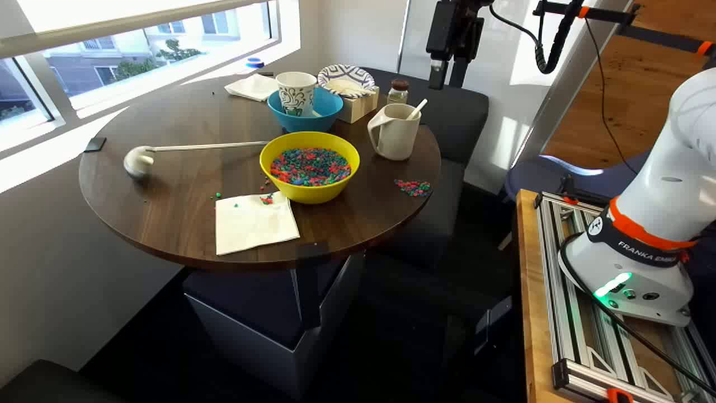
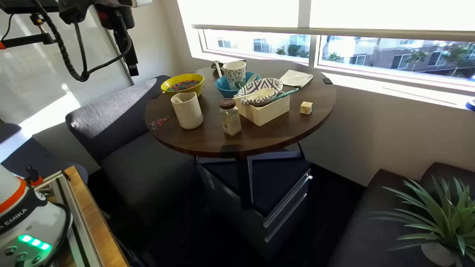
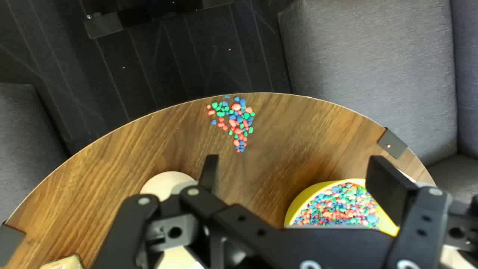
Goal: Remove one white plate from the wooden box and put it on the table
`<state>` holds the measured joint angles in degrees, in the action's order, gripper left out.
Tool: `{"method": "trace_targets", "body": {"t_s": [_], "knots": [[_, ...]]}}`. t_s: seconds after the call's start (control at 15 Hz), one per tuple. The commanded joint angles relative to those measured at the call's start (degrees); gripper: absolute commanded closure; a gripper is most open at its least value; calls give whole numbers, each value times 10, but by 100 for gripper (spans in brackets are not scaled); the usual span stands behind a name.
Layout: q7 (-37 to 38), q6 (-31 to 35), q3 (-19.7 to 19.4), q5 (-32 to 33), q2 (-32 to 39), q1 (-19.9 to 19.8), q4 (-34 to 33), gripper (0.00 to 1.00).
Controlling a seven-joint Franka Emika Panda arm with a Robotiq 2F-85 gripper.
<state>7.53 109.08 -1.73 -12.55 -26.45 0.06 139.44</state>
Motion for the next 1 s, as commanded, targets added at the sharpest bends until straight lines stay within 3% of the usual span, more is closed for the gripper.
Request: {"method": "trace_targets", "body": {"t_s": [0.0,0.4,0.93], "knots": [[-2,-2,5,-2,0,-6,-1,0],[10,3,1,-10,11,-11,-7,0],[110,143,-52,5,146,-103,-83,0]]}}
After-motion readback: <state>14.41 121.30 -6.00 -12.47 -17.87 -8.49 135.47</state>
